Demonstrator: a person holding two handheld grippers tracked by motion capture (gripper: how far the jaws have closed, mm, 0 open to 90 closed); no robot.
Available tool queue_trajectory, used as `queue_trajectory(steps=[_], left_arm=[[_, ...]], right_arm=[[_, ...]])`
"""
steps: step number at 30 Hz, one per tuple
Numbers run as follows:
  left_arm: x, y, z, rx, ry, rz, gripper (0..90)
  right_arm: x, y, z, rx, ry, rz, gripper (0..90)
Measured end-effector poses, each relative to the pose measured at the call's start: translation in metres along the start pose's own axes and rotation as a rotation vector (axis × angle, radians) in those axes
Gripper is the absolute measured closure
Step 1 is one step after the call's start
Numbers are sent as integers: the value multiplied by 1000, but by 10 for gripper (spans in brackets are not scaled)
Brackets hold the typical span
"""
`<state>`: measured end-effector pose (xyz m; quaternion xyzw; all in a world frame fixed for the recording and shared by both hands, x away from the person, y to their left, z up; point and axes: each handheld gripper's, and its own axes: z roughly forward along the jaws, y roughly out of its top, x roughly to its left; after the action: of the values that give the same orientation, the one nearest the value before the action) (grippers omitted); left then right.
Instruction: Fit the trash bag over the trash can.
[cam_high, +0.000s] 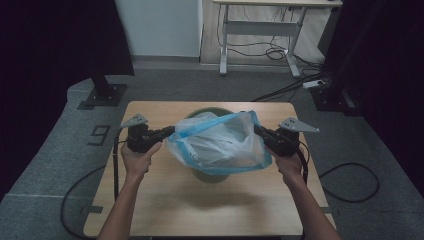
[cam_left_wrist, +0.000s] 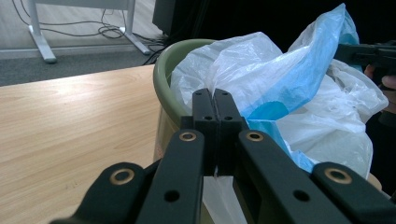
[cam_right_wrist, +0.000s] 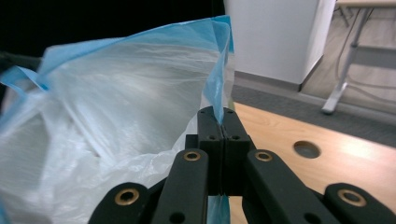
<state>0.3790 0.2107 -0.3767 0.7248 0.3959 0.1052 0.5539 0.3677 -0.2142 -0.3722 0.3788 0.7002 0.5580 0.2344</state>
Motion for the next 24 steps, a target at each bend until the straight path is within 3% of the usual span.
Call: queue_trajectory(steps=[2, 7, 13, 21, 24], left_arm=[[1, -1, 0, -2, 1, -1, 899], [11, -2, -1, -16, 1, -32, 899], [19, -6, 2, -25, -7, -64, 898], [25, -9, 9, -27, -11, -92, 898], [29, -10, 15, -21, -10, -114, 898]], right_arm=[[0, 2, 2, 0, -33, -41, 879], [-9, 7, 11, -3, -83, -62, 881], [-26, 9, 35, 3, -138, -34, 881], [-38, 0, 60, 7, -143, -9, 880], [-43, -7, 71, -7, -122, 33, 880]])
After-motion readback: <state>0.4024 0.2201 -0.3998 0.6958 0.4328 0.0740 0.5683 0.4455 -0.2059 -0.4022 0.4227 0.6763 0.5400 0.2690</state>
